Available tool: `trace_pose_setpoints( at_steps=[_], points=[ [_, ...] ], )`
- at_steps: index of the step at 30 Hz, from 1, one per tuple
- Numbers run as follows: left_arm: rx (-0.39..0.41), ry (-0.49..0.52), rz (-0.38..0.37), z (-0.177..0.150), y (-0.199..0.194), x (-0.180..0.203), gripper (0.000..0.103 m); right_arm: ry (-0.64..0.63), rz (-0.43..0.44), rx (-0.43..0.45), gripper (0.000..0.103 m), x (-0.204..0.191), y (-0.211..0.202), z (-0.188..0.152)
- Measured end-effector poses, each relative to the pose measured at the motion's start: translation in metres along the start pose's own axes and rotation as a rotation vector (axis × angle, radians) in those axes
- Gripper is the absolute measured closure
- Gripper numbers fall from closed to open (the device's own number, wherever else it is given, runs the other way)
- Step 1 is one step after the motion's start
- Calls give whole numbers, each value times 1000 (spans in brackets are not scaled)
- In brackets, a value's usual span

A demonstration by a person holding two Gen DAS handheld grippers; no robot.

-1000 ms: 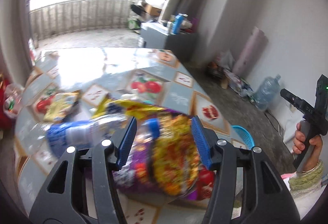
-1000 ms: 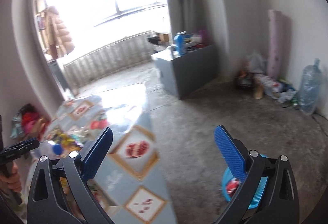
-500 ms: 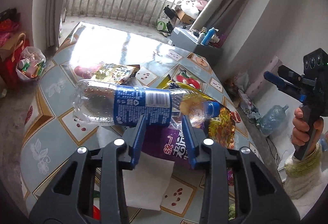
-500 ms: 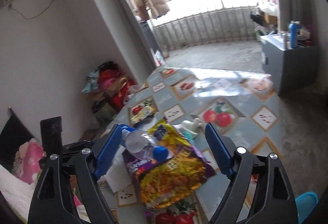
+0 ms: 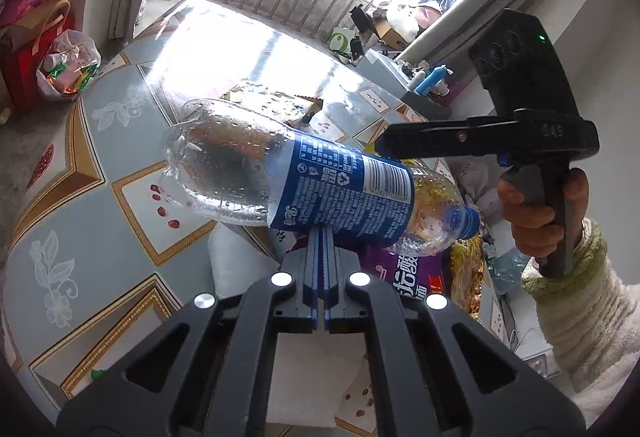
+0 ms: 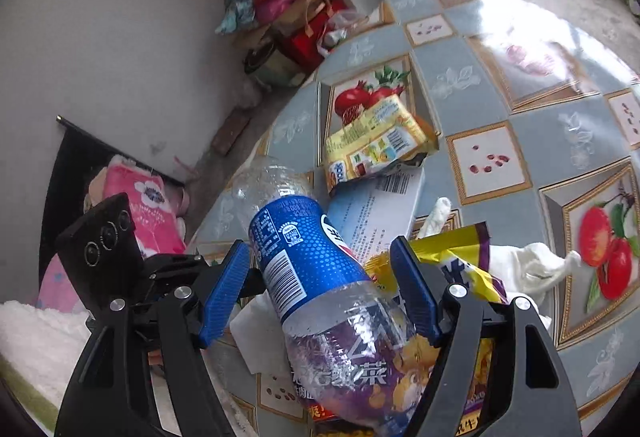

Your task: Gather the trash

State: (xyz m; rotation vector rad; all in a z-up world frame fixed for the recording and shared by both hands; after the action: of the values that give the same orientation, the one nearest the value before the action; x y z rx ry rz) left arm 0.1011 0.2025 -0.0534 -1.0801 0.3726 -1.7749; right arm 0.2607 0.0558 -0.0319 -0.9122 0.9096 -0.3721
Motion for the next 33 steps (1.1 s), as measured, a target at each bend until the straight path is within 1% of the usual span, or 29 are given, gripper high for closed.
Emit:
trace_pose_setpoints(
  at_steps=[2,3,4,6,7,8,10,12,14,16,19,22,25,27,29,33],
  points=[
    [-1,0,8,0,3,1,103,-6,-13,-54,31,5,14,6],
    [-3,-3,9,0,5,0,103,-17,-3,-79,31,5,19,7],
    [-4,-7,14,-1,7,0,103,-29,25,-110,31,4,24,7],
    [-4,-14,16,-1,10,-3,103,-48,30,-135,32,2,29,6],
    [-3,-21,13,-1,11,-3,103,-67,36,-158,36,-2,32,5],
    [1,-29,16,-1,11,-4,103,-76,27,-165,40,-4,34,3],
    [17,-38,27,1,9,-3,103,-66,16,-170,43,-6,34,2],
    [34,-45,18,6,6,-3,103,-44,26,-155,43,-7,27,0],
    [63,-29,14,12,-1,4,103,-17,42,-125,44,-7,16,0],
    [88,-5,9,18,-7,14,103,-5,35,-86,44,-11,0,-5],
    [112,30,-17,27,-13,34,103,32,24,-18,44,-19,-25,-16],
    [134,74,-51,34,-17,57,103,82,39,65,44,-25,-57,-38],
    [134,121,-120,35,-19,86,103,133,19,169,44,-25,-91,-66],
    [127,158,-145,30,-19,107,103,191,38,227,44,-19,-109,-86],
    [101,190,-181,23,-14,128,103,254,57,281,44,-10,-129,-113],
    [11,247,-252,1,3,164,103,369,89,355,45,7,-151,-171]
  ],
)
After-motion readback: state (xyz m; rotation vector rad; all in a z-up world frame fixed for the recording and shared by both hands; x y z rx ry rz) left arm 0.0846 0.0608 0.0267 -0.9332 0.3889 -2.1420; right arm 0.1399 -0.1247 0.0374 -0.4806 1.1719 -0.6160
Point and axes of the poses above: each gripper's, at about its wrist camera, not at the fingertips, and y roughly the way its jaws point, x to its right, z to its top, the point moved 1 cm from there along y, roughly the way its jaws point, and after that the axes turned 3 degrees about -x, right-handed, at the moved point
